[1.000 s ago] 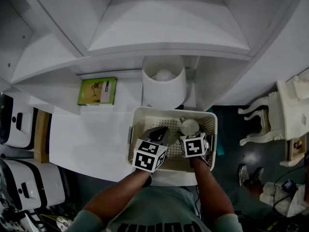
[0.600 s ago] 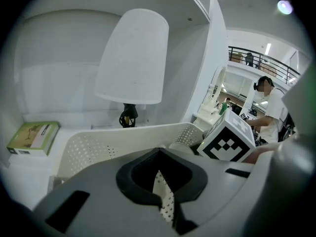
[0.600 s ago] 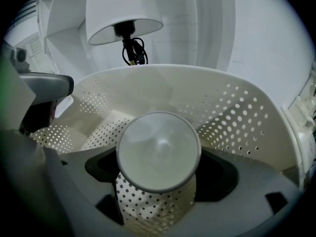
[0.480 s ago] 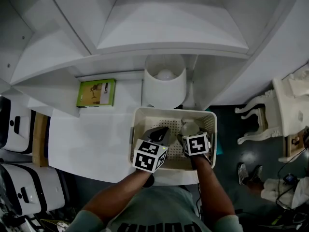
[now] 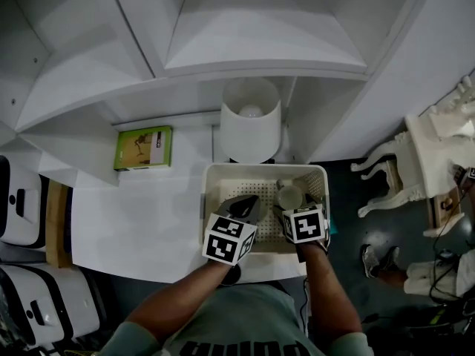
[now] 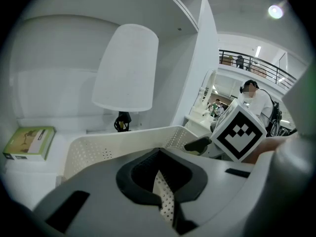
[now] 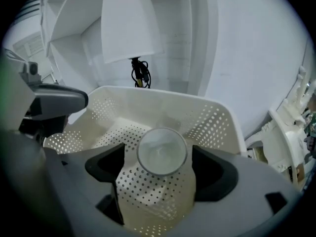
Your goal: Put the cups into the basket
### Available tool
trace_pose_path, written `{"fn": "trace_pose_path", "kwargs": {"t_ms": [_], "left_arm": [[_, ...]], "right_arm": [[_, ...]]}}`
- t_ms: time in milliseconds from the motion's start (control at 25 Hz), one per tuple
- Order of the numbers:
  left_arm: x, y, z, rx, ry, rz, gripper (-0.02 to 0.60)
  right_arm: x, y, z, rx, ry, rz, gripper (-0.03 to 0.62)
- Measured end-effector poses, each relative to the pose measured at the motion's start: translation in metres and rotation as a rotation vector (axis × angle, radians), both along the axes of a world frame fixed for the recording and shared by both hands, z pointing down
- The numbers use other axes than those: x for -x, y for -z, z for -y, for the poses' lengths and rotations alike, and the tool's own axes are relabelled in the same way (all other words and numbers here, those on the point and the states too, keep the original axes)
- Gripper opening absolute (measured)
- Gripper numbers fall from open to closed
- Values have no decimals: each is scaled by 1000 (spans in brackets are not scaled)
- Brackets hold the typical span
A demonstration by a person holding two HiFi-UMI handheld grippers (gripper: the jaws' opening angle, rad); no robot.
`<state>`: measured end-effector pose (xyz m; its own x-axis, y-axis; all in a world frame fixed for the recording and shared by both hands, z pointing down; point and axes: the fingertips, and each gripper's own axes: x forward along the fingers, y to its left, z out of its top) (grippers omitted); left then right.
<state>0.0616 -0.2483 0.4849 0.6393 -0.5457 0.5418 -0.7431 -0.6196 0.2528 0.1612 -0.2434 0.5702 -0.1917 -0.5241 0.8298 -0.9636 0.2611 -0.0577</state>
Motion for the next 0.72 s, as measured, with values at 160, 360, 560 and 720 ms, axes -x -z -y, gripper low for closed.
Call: {"fn": "trace_pose_path", "kwargs": {"t_ms": [160,360,560,720], "left_arm": [[1,12,-9,-22,-28,-19,6],[7,24,-23,-56,-68,-30,6],[17,33,-38,-81,-100,-51,6],[27,39,-52,-101,-124,-66,6]], "right_arm": [[0,27,-9,-80,-45,24,403],[7,54,-28,-161,-86,39,402],[20,71,-50,-211,-120,44,400],[36,82,-69,-245,-132,52,399]]}}
